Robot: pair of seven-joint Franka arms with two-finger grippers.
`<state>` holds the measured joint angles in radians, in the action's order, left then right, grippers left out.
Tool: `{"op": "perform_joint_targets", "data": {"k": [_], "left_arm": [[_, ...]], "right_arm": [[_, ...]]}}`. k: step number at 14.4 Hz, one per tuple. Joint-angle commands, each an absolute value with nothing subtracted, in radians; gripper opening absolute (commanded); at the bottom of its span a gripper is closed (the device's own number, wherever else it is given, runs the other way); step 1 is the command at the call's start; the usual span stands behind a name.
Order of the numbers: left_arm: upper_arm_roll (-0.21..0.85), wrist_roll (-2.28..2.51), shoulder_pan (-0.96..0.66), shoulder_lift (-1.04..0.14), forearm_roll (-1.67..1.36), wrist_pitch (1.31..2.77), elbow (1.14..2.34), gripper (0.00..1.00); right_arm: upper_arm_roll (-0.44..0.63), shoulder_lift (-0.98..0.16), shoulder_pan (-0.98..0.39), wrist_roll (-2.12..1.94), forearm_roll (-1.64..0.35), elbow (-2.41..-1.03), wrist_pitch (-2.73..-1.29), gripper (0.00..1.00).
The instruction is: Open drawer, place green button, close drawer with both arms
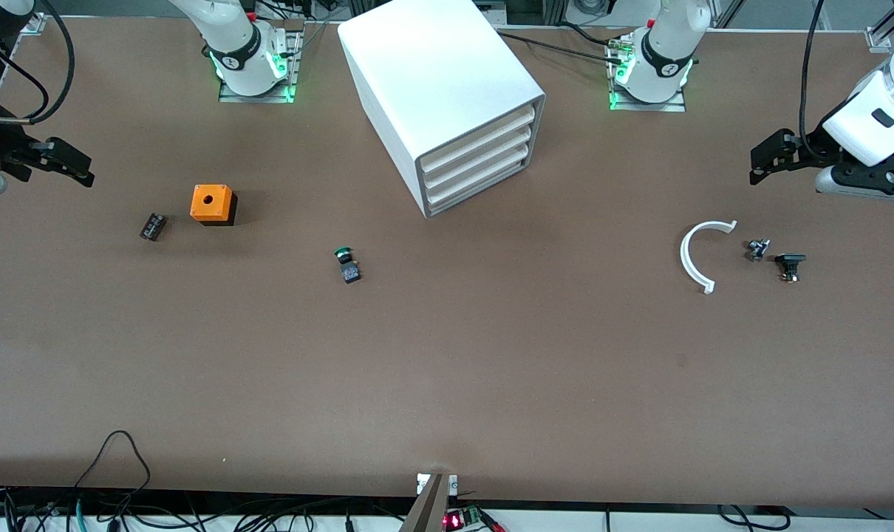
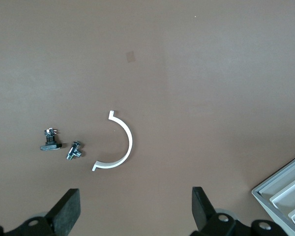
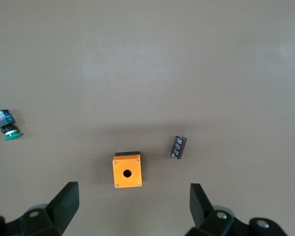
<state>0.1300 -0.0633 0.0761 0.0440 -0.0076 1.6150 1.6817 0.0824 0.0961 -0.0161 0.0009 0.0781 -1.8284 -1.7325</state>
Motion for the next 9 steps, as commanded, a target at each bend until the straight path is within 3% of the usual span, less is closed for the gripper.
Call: {"op": "perform_joint_targets", "data": {"k": [1, 9], "left_arm": [[0.130, -0.080, 0.078, 0.034, 0.011, 1.589, 1.657, 1.00], [0.124, -0.075, 0.078, -0.005, 0.005, 1.572, 1.601, 1.00]], "right_arm": [[0.083, 0.092, -0.015, -0.012, 0.058, -1.805, -1.710, 1.00], [0.083, 0.091, -0.015, -0.014, 0.058, -1.805, -1.712, 1.00]]}}
